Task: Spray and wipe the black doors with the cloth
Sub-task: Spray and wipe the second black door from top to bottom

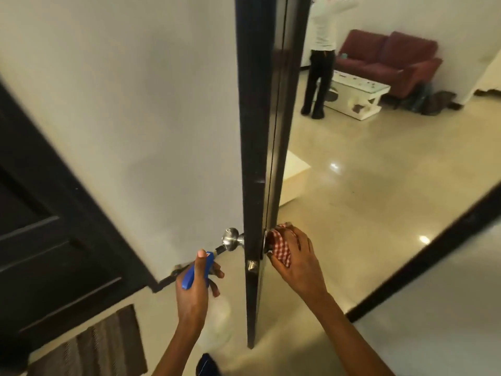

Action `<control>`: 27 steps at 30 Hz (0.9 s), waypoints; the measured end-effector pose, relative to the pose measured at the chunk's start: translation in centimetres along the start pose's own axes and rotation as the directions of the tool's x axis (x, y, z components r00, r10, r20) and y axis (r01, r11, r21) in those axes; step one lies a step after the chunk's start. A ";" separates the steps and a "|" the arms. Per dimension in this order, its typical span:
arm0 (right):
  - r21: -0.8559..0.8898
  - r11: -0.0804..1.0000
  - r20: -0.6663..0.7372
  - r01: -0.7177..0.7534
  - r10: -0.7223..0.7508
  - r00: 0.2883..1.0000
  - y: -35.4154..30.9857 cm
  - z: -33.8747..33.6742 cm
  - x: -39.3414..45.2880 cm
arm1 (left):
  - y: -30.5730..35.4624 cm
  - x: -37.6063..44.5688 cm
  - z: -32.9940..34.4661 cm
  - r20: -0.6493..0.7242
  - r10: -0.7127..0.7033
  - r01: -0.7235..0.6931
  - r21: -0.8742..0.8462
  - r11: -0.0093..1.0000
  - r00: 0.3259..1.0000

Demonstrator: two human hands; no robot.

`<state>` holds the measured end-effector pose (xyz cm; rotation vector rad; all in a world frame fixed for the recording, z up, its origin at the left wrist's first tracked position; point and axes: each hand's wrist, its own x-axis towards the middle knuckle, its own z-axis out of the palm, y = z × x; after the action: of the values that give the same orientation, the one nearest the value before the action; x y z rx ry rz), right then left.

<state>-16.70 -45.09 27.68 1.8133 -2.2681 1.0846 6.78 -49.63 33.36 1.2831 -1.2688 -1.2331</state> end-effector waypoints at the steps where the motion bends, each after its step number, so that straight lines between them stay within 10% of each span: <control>1: -0.008 0.999 -0.009 -0.035 0.035 0.999 0.8 -1.0 -0.5 | 0.1 -0.5 0.9 0.035 0.000 0.000 0.002 1.000 0.999; 9: 0.221 0.926 -0.076 -0.306 0.329 0.941 7.2 -8.0 -3.0 | 1.0 -2.4 7.3 0.293 0.014 -0.007 -0.025 1.000 0.956; 19: 0.854 0.409 -0.250 -0.322 0.864 0.437 7.0 -14.6 -11.7 | 1.4 -2.0 15.2 0.526 -0.052 0.065 -0.006 0.998 0.849; 27: 0.859 0.411 -0.331 -0.306 0.901 0.282 4.5 -10.7 -10.4 | 2.4 1.6 20.9 0.766 -0.054 0.087 -0.002 0.996 0.641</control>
<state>-21.36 -30.33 29.00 -0.0848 -2.0430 2.4355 -14.26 -50.59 34.11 0.7639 -1.7735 -1.9721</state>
